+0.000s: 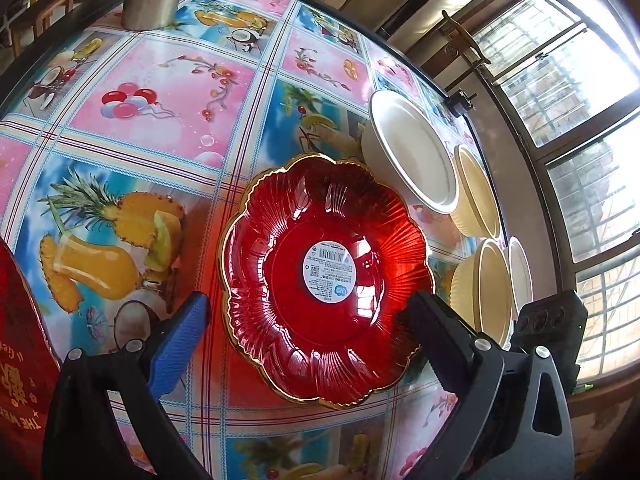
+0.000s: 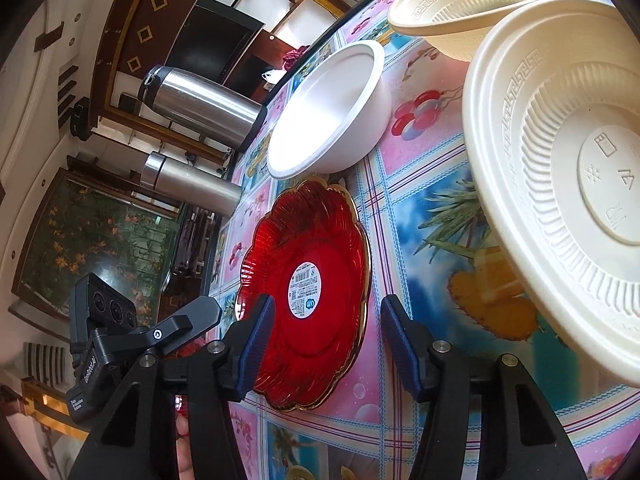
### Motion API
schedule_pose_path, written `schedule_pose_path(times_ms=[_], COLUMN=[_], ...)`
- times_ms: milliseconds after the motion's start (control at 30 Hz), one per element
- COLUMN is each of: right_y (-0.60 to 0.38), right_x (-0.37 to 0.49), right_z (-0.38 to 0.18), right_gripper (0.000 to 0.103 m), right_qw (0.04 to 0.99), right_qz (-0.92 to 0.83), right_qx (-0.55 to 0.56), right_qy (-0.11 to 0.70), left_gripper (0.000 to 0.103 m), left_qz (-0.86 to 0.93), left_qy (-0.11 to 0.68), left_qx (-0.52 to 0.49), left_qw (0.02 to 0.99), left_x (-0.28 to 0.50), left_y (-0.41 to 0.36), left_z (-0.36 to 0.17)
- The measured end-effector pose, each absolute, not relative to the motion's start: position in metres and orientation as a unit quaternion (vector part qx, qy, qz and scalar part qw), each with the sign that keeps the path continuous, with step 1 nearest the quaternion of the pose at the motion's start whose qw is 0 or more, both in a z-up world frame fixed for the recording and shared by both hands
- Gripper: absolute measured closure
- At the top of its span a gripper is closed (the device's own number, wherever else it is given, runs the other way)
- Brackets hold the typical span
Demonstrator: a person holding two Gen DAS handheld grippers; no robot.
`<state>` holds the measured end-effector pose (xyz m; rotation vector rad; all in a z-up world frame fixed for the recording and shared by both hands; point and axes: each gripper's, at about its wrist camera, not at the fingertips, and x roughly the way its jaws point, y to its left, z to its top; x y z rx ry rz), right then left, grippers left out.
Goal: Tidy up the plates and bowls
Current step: 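Close the left tool fingers on the red plate's rim, then lift the red plate with the left tool onto the red plate stack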
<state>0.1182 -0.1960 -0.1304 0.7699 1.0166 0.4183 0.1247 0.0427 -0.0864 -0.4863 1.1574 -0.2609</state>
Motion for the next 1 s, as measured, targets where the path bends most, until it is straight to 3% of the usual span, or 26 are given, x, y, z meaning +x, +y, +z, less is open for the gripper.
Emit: schedule_pose_path(times_ms=[267,433,733,1000], right_y=[-0.2,-0.199,-0.202,-0.204], right_x=[0.116,0.117,0.117,0.113], right_z=[-0.13,-0.132,-0.137,-0.134], right_gripper=[0.048,0.066,0.094,0.094], right_qw=[0.789,0.789,0.795,0.804], right_qz=[0.187,0.182,0.158,0.15], right_qx=[0.354,0.343,0.328,0.317], right_qy=[0.467,0.476,0.486,0.48], left_gripper=[0.033,0.063,0.081,0.083], left_qz=[-0.118,-0.104,-0.077,-0.058], left_qy=[0.538,0.54,0.537,0.533], left_qx=[-0.221,-0.211,-0.193,-0.185], left_qw=[0.805,0.808,0.817,0.823], left_x=[0.125,0.126,0.125,0.116], left_y=[0.045,0.044,0.046,0.041], left_z=[-0.089,-0.093,-0.095,-0.094])
